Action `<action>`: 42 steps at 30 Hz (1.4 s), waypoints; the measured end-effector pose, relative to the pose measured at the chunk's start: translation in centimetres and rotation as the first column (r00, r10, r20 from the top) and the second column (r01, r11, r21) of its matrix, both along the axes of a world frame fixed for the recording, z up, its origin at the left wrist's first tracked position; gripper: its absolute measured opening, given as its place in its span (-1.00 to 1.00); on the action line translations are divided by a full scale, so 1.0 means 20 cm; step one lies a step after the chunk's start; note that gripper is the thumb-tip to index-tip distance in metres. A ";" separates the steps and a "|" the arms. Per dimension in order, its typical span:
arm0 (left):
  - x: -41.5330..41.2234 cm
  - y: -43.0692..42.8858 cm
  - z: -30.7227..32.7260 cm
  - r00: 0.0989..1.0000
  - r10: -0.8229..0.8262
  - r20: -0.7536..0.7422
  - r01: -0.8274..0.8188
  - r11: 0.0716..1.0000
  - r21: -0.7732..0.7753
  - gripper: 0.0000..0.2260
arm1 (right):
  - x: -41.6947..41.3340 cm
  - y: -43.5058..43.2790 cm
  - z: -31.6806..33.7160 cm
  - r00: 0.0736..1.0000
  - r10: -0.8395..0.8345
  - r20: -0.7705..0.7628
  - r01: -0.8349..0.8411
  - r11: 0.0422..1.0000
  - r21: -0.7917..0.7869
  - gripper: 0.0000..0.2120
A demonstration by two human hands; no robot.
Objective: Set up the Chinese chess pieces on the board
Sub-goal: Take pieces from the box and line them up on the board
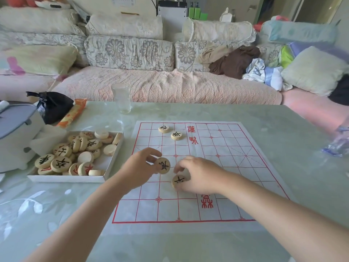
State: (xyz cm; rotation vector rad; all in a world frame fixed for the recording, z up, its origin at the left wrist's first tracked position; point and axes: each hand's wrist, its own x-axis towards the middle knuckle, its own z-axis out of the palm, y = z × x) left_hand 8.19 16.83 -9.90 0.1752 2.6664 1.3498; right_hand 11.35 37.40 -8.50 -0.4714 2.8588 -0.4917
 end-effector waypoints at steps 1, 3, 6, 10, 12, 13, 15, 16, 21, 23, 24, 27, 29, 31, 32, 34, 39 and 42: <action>0.00 0.00 0.00 1.000 0.009 0.007 -0.009 1.000 0.018 -0.82 | 0.00 0.00 0.01 1.000 -0.025 -0.011 0.024 0.998 -0.059 -0.55; 0.01 0.01 0.01 1.000 0.006 0.027 -0.007 0.998 0.055 -0.86 | -0.01 0.00 0.01 0.996 -0.069 -0.049 0.057 0.975 -0.216 -0.52; 0.03 0.02 0.04 0.997 -0.032 0.073 0.021 0.988 0.156 -0.90 | -0.01 -0.04 -0.01 0.993 -0.078 -0.093 0.037 0.923 -0.382 -0.51; 0.04 0.02 0.07 0.994 -0.050 0.098 0.025 0.970 0.241 -0.85 | 0.00 -0.09 -0.03 0.986 -0.106 -0.125 0.033 0.874 -0.485 -0.62; 0.03 0.00 0.08 0.993 -0.038 0.108 0.010 0.969 0.246 -0.81 | 0.00 -0.11 -0.04 0.982 -0.137 -0.133 0.055 0.870 -0.490 -0.64; 0.03 -0.01 0.09 0.995 -0.034 0.094 0.015 0.980 0.199 -0.80 | 0.00 -0.12 -0.05 0.982 -0.146 -0.122 0.070 0.875 -0.480 -0.65; 0.01 -0.07 0.09 0.996 -0.067 -0.053 0.059 0.988 -0.144 -0.84 | -0.01 -0.13 -0.06 0.982 -0.150 -0.115 0.085 0.892 -0.444 -0.66; 0.01 -0.11 0.09 0.984 -0.101 -0.149 0.045 0.939 -0.342 -0.85 | -0.02 -0.13 -0.06 0.979 -0.155 -0.130 0.086 0.902 -0.423 -0.68; -0.04 -0.29 0.07 0.958 -0.150 -0.245 -0.031 0.795 -0.606 -0.77 | -0.20 -0.21 -0.07 0.954 -0.242 -0.179 0.172 0.927 -0.333 -0.75; -0.06 -0.33 0.06 0.947 -0.187 -0.261 -0.035 0.748 -0.663 -0.75 | -0.33 -0.26 -0.06 0.948 -0.251 -0.195 0.191 0.939 -0.285 -0.74; -0.06 -0.34 0.06 0.946 -0.201 -0.255 -0.021 0.747 -0.664 -0.74 | -0.40 -0.29 -0.05 0.944 -0.251 -0.214 0.193 0.946 -0.259 -0.74; -0.07 -0.38 0.06 0.950 -0.229 -0.214 0.040 0.766 -0.641 -0.68 | -0.63 -0.38 -0.01 0.933 -0.242 -0.266 0.197 0.963 -0.185 -0.75; -0.08 -0.39 0.05 0.949 -0.240 -0.207 0.056 0.769 -0.637 -0.67 | -0.77 -0.44 0.01 0.933 -0.228 -0.278 0.199 0.971 -0.131 -0.75; -0.09 -0.40 0.03 0.942 -0.253 -0.219 0.057 0.766 -0.641 -0.67 | -0.90 -0.50 0.02 0.932 -0.216 -0.291 0.204 0.976 -0.074 -0.74; -0.10 -0.41 0.02 0.941 -0.255 -0.221 0.057 0.765 -0.641 -0.68 | -0.96 -0.52 0.02 0.931 -0.213 -0.296 0.208 0.977 -0.048 -0.73; -0.12 -0.42 0.00 0.940 -0.256 -0.224 0.055 0.765 -0.642 -0.69 | -1.07 -0.56 0.01 0.932 -0.210 -0.295 0.215 0.976 -0.015 -0.73; -0.16 -0.42 -0.04 0.945 -0.255 -0.203 0.079 0.784 -0.616 -0.68 | -1.25 -0.64 -0.05 0.942 -0.200 -0.268 0.219 0.975 0.041 -0.73; -0.18 -0.43 -0.04 0.947 -0.257 -0.194 0.091 0.791 -0.605 -0.68 | -1.31 -0.70 -0.09 0.940 -0.199 -0.278 0.221 0.974 0.050 -0.71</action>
